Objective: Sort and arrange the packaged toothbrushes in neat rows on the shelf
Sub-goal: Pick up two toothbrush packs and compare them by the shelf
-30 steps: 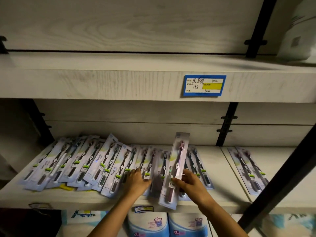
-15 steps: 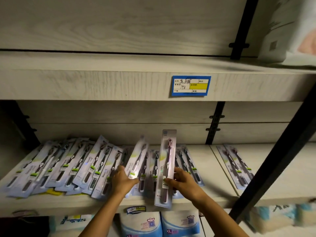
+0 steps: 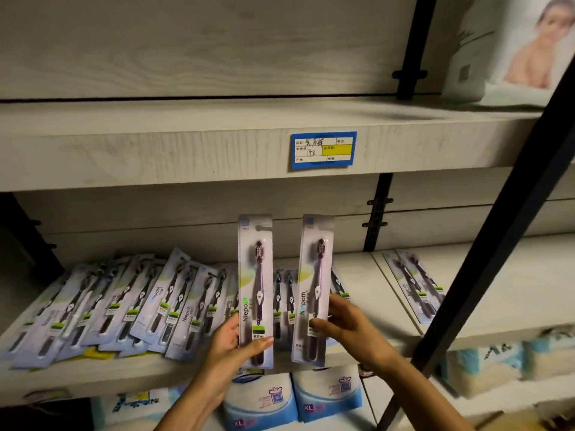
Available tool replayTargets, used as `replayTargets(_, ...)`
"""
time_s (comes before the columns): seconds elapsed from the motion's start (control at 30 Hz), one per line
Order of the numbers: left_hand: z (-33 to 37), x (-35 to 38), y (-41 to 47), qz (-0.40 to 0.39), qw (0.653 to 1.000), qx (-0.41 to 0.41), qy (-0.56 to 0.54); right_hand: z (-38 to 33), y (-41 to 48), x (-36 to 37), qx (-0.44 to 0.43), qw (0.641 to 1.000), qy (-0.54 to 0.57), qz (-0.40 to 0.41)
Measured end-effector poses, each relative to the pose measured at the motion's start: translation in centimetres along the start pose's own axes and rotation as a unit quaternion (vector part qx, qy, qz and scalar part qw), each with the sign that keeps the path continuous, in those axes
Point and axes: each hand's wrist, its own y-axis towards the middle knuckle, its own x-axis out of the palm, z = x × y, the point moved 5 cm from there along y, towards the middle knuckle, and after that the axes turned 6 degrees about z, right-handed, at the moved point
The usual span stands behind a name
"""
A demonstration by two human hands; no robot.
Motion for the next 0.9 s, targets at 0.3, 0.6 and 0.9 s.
replayTargets(0.3,-0.6,8.3,-3.5,0.02,0.999,0.027,0.012,0.1,-5.8,-6.4,-0.034,0.999,-0.028,-0.007)
replayTargets(0.6,-3.4,19.9,-9.3,0.058,0.998,0.02,-0.004,2.9,-12.4,-17.2,-0.036,0.998,-0.01,-0.042)
replayTargets(0.9,-4.8,28.7,-10.9,0.01,0.999,-0.013,0.036,5.9,-16.4,-26.1,-0.023,1.0,-0.012,0.008)
